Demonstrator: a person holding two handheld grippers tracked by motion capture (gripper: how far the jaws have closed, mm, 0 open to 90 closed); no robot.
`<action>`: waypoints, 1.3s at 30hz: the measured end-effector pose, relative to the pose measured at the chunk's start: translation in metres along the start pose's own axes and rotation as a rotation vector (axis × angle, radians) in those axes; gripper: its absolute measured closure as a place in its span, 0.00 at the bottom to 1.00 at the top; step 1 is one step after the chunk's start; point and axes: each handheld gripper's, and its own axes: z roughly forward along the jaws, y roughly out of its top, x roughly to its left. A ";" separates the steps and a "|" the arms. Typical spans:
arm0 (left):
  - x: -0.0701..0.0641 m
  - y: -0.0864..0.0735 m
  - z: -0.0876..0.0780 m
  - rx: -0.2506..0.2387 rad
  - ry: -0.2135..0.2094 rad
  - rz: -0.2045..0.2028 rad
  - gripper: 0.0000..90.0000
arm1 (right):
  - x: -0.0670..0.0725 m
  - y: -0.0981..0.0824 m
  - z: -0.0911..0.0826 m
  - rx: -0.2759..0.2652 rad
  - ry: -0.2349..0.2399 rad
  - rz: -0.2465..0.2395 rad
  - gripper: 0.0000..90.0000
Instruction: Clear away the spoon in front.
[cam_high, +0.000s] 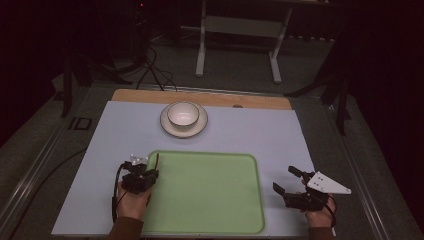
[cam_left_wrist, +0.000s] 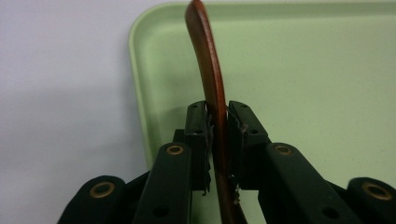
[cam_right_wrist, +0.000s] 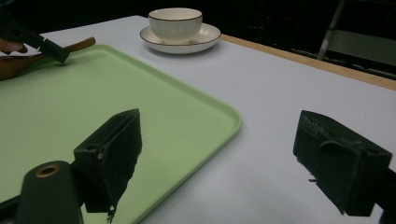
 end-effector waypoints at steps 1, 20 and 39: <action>0.000 -0.001 0.000 0.001 -0.001 0.001 0.87 | 0.000 0.000 0.000 0.000 0.001 0.001 0.17; 0.001 -0.003 0.000 0.002 0.042 0.027 0.71 | 0.000 0.001 0.000 -0.002 0.001 -0.003 0.17; 0.009 0.000 -0.038 -0.201 -0.008 0.176 0.51 | 0.000 0.001 -0.001 0.001 0.004 -0.013 0.17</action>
